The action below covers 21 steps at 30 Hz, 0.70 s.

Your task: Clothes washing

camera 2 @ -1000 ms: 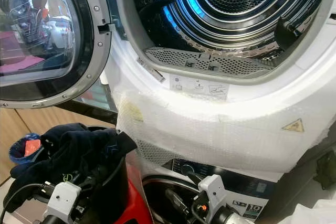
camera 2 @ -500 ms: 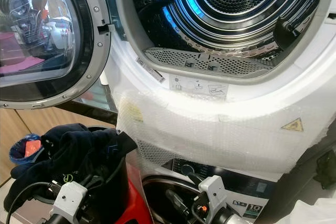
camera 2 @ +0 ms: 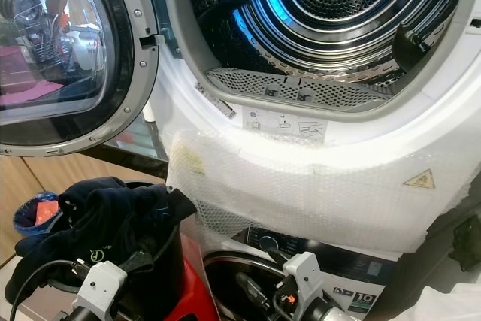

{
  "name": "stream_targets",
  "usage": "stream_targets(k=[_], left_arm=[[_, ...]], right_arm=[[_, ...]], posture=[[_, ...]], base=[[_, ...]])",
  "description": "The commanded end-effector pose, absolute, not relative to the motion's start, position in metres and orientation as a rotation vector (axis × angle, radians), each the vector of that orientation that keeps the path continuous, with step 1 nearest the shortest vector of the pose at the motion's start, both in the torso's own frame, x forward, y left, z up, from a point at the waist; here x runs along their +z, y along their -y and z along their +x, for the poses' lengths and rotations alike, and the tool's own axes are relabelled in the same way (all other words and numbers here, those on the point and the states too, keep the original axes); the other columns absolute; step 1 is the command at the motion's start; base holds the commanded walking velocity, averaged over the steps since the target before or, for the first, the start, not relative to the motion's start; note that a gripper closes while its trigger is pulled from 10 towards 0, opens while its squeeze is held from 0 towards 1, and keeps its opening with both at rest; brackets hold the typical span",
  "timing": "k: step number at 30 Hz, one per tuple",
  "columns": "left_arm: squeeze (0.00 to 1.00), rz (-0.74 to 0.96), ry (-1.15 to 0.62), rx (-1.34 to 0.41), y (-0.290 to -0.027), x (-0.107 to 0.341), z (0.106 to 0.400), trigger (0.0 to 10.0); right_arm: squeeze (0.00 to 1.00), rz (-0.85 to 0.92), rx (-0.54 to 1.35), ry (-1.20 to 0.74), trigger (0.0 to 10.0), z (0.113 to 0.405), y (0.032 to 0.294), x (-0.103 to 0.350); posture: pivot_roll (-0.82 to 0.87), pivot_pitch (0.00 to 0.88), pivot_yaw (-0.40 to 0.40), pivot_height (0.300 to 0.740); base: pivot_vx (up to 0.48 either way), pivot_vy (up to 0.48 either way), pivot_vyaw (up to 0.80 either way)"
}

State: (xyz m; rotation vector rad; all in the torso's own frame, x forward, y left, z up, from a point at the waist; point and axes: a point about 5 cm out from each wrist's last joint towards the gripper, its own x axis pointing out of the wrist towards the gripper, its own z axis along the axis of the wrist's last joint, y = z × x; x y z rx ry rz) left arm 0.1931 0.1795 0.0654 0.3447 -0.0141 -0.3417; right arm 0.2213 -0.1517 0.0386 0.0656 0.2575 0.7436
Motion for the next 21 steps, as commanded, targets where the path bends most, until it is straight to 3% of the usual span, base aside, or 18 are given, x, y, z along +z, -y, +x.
stream_targets(k=[1, 8, 14, 15, 16, 17, 18, 20, 21], left_arm=[[0.0, 0.383, 0.112, -0.33, -0.182, 0.081, 0.187, 10.0], [0.0, 0.4, 0.289, -0.245, -0.185, 0.117, 0.184, 10.0], [0.0, 0.347, 0.33, -0.177, -0.183, 0.137, 0.189, 10.0], [0.0, 0.345, 0.33, -0.175, -0.183, 0.138, 0.188, 9.5], [0.0, 0.344, 0.331, -0.174, -0.182, 0.138, 0.187, 5.9], [0.0, 0.349, 0.327, -0.173, -0.182, 0.137, 0.185, 4.8], [0.0, 0.353, 0.323, -0.173, -0.182, 0.136, 0.184, 4.8], [0.0, 0.348, 0.32, -0.182, -0.182, 0.135, 0.183, 0.0], [0.0, 0.348, 0.326, -0.178, -0.182, 0.137, 0.183, 0.0]], right_arm=[[0.0, 0.066, 0.755, -0.252, 10.0, 0.223, 0.148, 0.039], [0.0, 0.077, 0.759, -0.25, 10.0, 0.224, 0.145, 0.038], [0.0, 0.082, 0.745, -0.24, 10.0, 0.227, 0.146, 0.039], [0.0, 0.083, 0.745, -0.24, 10.0, 0.227, 0.146, 0.039], [0.0, 0.083, 0.745, -0.24, 10.0, 0.227, 0.146, 0.038], [0.0, 0.084, 0.745, -0.241, 10.0, 0.227, 0.145, 0.038], [0.0, 0.085, 0.745, -0.241, 10.0, 0.226, 0.145, 0.038], [0.0, 0.086, 0.745, -0.244, 10.0, 0.225, 0.145, 0.037], [0.0, 0.086, 0.745, -0.245, 10.0, 0.225, 0.145, 0.037]], posture=[[0.0, 0.0, 0.049, 0.74], [0.02, 0.0, 0.05, 0.74], [0.02, 0.0, 0.054, 0.74], [0.02, 0.0, 0.054, 0.74], [0.02, 0.0, 0.055, 0.74], [0.02, 0.0, 0.056, 0.74], [0.02, 0.0, 0.056, 0.74], [0.02, 0.0, 0.051, 0.74], [0.02, 0.0, 0.051, 0.74]], base=[[0.0, 0.0, 0.0], [0.0, 0.0, 0.0], [0.0, 0.0, 0.0], [0.0, 0.0, 0.0], [0.0, 0.0, 0.0], [0.0, 0.0, 0.0], [0.0, 0.0, 0.0], [0.0, 0.0, 0.0], [0.0, 0.0, 0.0]])
